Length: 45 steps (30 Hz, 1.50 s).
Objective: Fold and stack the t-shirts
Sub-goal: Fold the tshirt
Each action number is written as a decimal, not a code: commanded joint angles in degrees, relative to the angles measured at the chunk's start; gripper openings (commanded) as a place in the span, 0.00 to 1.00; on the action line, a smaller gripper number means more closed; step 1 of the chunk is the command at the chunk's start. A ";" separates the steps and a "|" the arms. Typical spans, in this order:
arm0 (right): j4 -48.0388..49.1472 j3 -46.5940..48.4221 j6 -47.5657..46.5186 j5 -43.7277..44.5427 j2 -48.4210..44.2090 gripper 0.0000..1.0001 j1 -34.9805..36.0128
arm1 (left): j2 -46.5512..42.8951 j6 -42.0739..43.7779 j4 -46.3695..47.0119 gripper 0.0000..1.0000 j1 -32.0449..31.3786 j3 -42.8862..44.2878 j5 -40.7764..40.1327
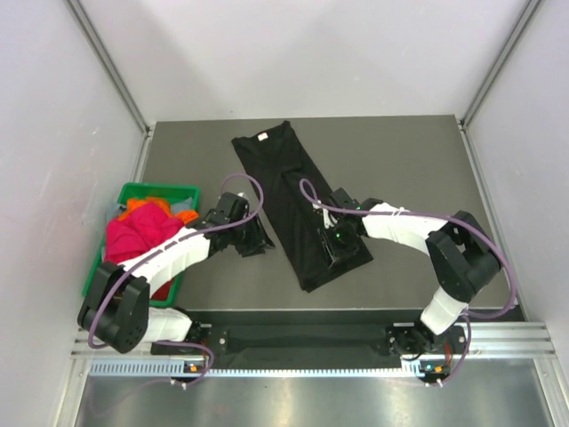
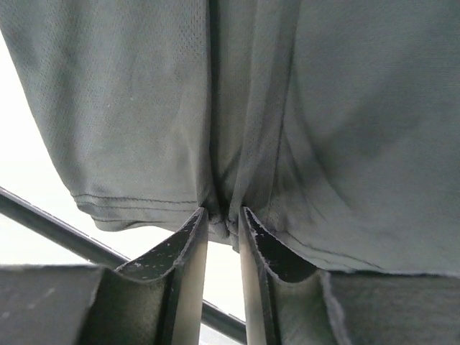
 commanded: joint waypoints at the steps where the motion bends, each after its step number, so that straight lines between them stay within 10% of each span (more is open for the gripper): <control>1: 4.63 -1.13 1.17 -1.33 0.43 0.24 1.43 | -1.74 -2.07 5.16 0.44 -0.42 -0.40 -0.97; 6: 3.33 -1.75 2.66 3.31 -0.53 0.01 1.60 | -1.74 -3.64 6.38 0.43 -1.56 -1.55 -1.32; 16: 1.83 -3.51 3.89 5.97 -4.67 0.00 1.60 | -2.18 -10.85 8.93 0.46 -9.81 -5.76 -3.61; 29: -1.25 0.62 4.77 5.62 -11.07 0.34 0.20 | 3.08 -20.61 11.13 0.47 -22.13 -5.33 -12.05; 45: -1.34 -2.53 3.72 4.65 -17.50 0.35 -5.08 | 11.70 -25.80 13.59 0.40 -28.55 -1.72 -15.13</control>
